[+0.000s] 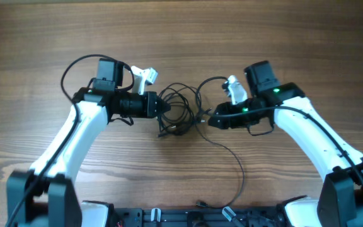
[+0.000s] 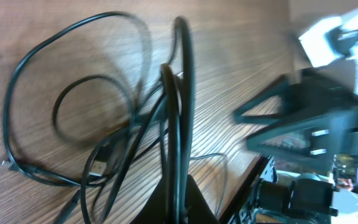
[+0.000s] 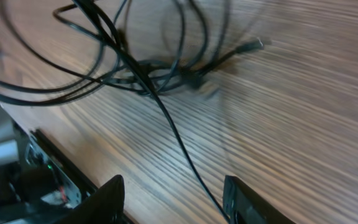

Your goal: Untangle cables

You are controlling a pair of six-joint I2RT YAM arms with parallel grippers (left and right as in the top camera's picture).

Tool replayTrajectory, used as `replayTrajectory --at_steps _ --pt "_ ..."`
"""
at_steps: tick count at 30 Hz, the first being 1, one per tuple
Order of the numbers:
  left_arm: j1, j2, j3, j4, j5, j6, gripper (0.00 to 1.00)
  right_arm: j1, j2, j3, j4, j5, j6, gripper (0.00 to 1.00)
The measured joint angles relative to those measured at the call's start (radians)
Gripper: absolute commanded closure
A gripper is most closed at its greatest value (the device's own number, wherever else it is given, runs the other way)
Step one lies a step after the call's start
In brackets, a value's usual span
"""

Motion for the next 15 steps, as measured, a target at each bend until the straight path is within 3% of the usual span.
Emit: replayTrajectory --at_steps 8,15 --pt "0.000 -0.164 0.000 -0.002 0.020 0.000 0.96 0.079 0.001 0.000 0.055 -0.023 -0.014 0.46" --pt "0.000 -0.221 0.000 0.004 0.153 0.000 0.96 0.082 0.001 0.000 0.082 -0.023 -0.014 0.47"
